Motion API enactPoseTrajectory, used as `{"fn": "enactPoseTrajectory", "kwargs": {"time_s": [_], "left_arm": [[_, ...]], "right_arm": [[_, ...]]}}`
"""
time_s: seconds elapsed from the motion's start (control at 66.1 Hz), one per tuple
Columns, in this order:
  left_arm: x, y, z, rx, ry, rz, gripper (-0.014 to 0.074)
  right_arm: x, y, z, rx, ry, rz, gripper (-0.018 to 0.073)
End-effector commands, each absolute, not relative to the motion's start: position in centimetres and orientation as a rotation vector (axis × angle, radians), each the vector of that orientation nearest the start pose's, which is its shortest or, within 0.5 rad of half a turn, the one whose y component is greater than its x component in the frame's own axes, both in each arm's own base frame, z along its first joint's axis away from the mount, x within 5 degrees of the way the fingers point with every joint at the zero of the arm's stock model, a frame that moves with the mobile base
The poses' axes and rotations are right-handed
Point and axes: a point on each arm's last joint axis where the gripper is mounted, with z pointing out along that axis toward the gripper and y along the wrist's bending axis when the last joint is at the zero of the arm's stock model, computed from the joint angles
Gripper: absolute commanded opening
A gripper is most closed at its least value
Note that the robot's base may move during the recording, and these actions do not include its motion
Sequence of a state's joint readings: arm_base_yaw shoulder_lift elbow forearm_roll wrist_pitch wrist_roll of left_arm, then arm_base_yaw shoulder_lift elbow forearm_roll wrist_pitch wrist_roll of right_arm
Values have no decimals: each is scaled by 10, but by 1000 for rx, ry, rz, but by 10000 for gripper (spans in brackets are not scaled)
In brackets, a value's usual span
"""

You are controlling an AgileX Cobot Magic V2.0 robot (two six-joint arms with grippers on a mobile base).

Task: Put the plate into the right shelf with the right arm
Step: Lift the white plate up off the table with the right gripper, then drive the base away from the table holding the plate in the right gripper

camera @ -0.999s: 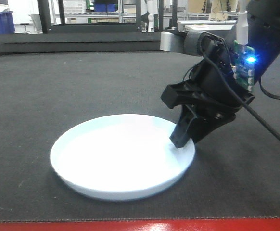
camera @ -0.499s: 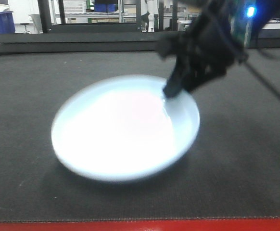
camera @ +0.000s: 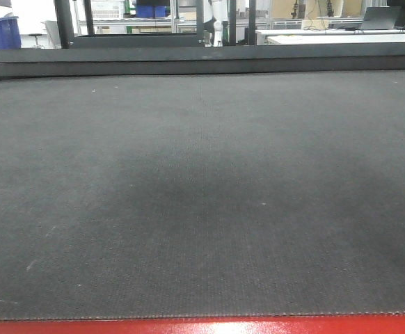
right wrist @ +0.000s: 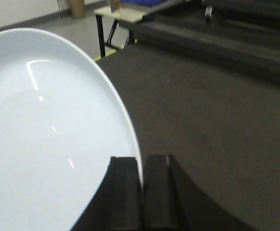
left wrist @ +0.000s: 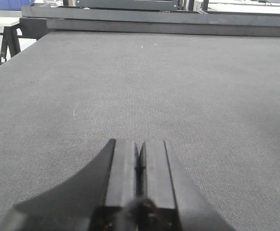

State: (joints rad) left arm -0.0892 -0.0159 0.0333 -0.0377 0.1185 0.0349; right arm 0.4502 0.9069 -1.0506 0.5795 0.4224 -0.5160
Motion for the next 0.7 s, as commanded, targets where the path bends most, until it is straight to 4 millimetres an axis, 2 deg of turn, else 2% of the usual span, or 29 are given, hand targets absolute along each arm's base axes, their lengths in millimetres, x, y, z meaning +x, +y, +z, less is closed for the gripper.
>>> {"fn": "enactPoseTrajectory", "kwargs": {"time_s": [0.0,0.182,0.393,0.53,0.681], "left_arm": [[56,-5,197,62,1536,-81,-47],[56,-5,197,62,1536,-81,-47],[56,-5,197,62,1536,-81,-47],[56,-5,197,62,1536,-81,-47],[56,-5,197,62,1536,-81,-47]], "right_arm": [[130,80,458,-450,1480,530,56],[76,50,453,-377,1314,516,56],[27,18,424,-259,1117,486,56],[10,7,402,-215,1049,476,56],[4,2,384,-194,1023,469,56]]}}
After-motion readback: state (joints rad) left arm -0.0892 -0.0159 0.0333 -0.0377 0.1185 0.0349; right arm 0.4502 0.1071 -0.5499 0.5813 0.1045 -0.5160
